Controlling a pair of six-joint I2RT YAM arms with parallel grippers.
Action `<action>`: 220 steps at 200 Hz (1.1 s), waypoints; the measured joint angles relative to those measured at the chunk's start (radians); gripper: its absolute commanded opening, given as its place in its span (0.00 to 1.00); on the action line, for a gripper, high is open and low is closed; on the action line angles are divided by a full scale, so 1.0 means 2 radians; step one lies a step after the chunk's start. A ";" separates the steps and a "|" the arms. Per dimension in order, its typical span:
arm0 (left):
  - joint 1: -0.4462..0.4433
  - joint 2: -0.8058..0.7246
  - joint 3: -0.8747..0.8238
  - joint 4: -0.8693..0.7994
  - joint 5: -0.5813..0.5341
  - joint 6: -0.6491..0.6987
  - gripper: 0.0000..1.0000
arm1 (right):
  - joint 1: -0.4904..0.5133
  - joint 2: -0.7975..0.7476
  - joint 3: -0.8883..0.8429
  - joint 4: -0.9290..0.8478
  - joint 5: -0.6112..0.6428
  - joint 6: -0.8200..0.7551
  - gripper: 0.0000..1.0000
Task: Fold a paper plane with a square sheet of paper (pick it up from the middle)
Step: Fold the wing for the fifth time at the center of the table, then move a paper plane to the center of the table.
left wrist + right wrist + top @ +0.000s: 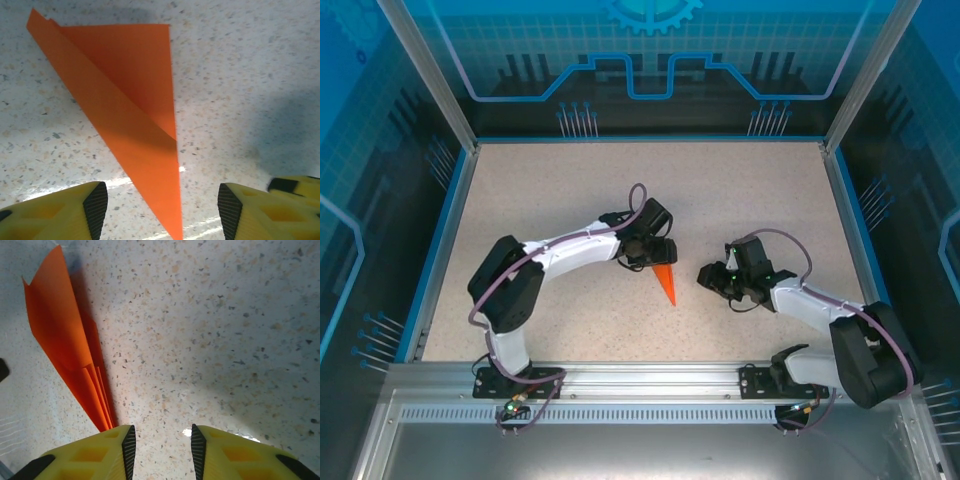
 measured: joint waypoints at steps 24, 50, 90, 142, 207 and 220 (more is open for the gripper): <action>0.000 0.020 0.021 -0.024 -0.008 -0.008 0.65 | 0.000 -0.002 -0.001 0.003 -0.004 0.000 0.39; 0.000 0.034 0.036 -0.039 -0.012 -0.012 0.65 | 0.000 -0.002 -0.002 0.004 -0.011 0.000 0.40; 0.000 0.054 0.056 -0.054 -0.012 -0.014 0.65 | 0.000 -0.002 -0.002 0.005 -0.019 0.000 0.41; 0.000 0.064 0.060 -0.064 -0.018 -0.014 0.58 | 0.001 0.000 -0.002 0.006 -0.027 -0.002 0.42; 0.000 0.051 0.045 -0.067 -0.034 -0.019 0.45 | 0.014 0.022 0.010 0.008 -0.034 -0.006 0.42; 0.000 0.043 0.034 -0.066 -0.037 -0.022 0.42 | 0.021 0.028 0.018 0.010 -0.036 -0.008 0.42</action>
